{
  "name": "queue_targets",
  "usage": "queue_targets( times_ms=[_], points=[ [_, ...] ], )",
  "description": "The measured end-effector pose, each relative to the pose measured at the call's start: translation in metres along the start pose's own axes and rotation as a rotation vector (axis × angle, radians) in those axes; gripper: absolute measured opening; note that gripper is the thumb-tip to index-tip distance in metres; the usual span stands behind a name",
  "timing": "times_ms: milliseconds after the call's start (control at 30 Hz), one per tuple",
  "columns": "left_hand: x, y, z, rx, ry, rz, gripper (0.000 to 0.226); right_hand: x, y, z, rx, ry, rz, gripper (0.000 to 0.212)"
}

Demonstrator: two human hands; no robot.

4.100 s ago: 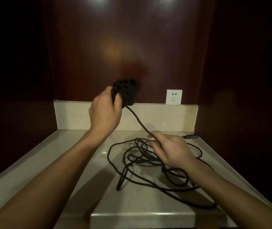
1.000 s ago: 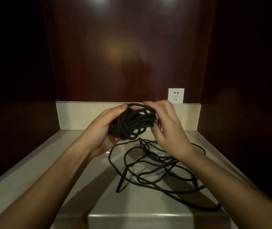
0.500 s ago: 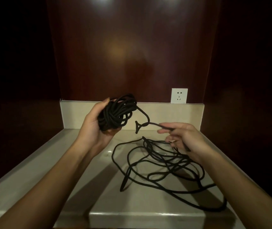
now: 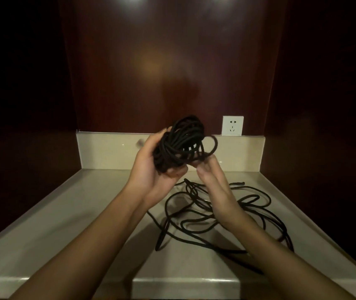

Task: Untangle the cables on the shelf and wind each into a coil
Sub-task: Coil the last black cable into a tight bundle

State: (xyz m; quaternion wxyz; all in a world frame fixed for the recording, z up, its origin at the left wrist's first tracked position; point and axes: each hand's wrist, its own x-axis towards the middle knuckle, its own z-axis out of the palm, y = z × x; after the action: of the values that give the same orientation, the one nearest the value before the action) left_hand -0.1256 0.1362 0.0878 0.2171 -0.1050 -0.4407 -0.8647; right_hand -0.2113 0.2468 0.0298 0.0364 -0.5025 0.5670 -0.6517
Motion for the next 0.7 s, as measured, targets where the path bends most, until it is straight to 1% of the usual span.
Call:
queue_targets(
  times_ms=[33,100,133,200,233,267,300,333,400,433,467,500,567,600,633,700],
  points=[
    [0.0,-0.002,0.0,-0.005,-0.009,-0.006,0.023,0.003,-0.001,0.005,0.033,0.086,0.04,0.042],
    [0.001,-0.005,-0.001,0.044,0.004,-0.001,0.026,0.014,-0.003,0.014,0.093,0.241,0.142,0.067],
    [0.002,-0.006,-0.004,0.098,0.038,0.013,0.025,0.019,-0.005,0.017,0.173,0.286,0.199,0.069],
    [0.002,-0.006,-0.008,0.199,0.12,0.046,0.021,0.027,-0.006,0.016,0.311,0.366,0.292,0.054],
    [0.003,-0.004,-0.01,0.236,0.157,0.066,0.02,0.029,-0.004,0.011,0.338,0.392,0.343,0.049],
    [0.003,-0.001,-0.012,0.283,0.184,0.095,0.02,0.03,-0.003,0.006,0.348,0.414,0.395,0.049],
    [0.003,0.002,-0.014,0.357,0.205,0.134,0.021,0.029,-0.001,0.001,0.327,0.421,0.425,0.053],
    [0.004,0.004,-0.018,0.455,0.221,0.181,0.022,0.027,0.001,-0.003,0.242,0.4,0.421,0.062],
    [0.003,0.009,-0.022,0.61,0.247,0.275,0.02,0.018,0.005,-0.01,-0.146,0.278,0.306,0.081],
    [0.004,0.012,-0.024,0.632,0.265,0.32,0.019,0.015,0.008,-0.013,-0.323,0.195,0.256,0.087],
    [0.006,0.015,-0.026,0.616,0.285,0.354,0.018,0.011,0.009,-0.015,-0.397,0.093,0.251,0.089],
    [0.008,0.019,-0.026,0.554,0.304,0.365,0.018,0.006,0.01,-0.017,-0.41,-0.042,0.26,0.086],
    [0.012,0.027,-0.026,0.362,0.319,0.339,0.018,-0.005,0.014,-0.017,-0.424,-0.358,0.288,0.069],
    [0.014,0.028,-0.025,0.297,0.319,0.319,0.018,-0.009,0.012,-0.017,-0.392,-0.477,0.313,0.065],
    [0.016,0.027,-0.024,0.275,0.323,0.309,0.017,-0.013,0.009,-0.018,-0.314,-0.549,0.356,0.063],
    [0.018,0.021,-0.021,0.321,0.337,0.333,0.016,-0.016,-0.002,-0.015,-0.006,-0.571,0.483,0.064]
  ],
)
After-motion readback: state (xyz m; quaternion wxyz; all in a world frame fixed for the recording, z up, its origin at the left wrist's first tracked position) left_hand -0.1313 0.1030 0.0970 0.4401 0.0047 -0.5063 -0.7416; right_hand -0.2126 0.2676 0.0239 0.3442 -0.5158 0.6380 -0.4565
